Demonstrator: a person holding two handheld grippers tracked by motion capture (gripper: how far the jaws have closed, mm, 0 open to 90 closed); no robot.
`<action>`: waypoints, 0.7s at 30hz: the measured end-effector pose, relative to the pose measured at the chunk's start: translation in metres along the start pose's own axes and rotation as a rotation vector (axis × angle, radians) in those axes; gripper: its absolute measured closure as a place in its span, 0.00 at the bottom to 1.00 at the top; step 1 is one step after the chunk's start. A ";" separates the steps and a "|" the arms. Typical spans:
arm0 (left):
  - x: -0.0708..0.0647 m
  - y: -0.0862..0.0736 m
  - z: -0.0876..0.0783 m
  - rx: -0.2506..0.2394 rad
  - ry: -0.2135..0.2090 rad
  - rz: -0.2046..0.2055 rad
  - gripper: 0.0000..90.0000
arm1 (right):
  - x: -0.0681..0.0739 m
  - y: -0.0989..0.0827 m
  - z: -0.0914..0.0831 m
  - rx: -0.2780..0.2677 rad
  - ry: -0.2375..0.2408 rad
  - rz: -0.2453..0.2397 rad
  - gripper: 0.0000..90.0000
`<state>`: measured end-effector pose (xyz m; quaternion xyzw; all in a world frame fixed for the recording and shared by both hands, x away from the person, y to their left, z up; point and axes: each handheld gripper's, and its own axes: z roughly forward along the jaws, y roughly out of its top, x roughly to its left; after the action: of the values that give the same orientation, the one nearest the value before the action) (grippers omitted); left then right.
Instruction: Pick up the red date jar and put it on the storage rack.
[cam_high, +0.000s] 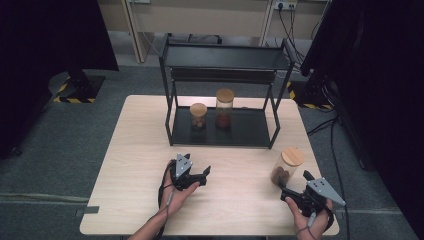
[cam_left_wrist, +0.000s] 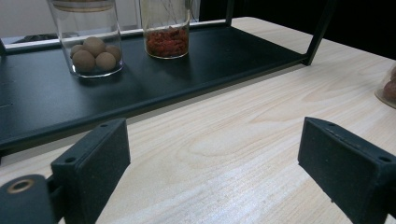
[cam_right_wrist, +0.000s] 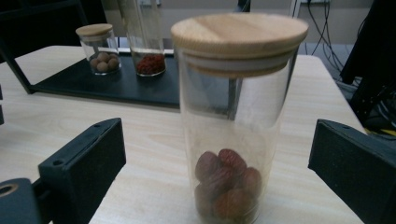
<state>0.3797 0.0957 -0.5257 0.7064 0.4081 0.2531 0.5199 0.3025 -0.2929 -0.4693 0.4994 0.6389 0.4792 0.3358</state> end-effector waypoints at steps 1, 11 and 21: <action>0.000 0.000 0.000 -0.003 0.000 -0.001 0.09 | -0.001 0.001 0.001 -0.003 -0.003 -0.004 0.05; 0.000 0.000 -0.001 -0.006 0.001 0.002 0.10 | -0.007 0.012 0.015 -0.015 -0.010 -0.015 0.08; -0.001 0.000 -0.001 -0.009 0.001 0.005 0.10 | -0.006 0.015 0.034 -0.009 0.006 -0.036 0.16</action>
<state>0.3786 0.0957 -0.5258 0.7049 0.4054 0.2564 0.5225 0.3391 -0.2884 -0.4663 0.4850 0.6467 0.4775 0.3445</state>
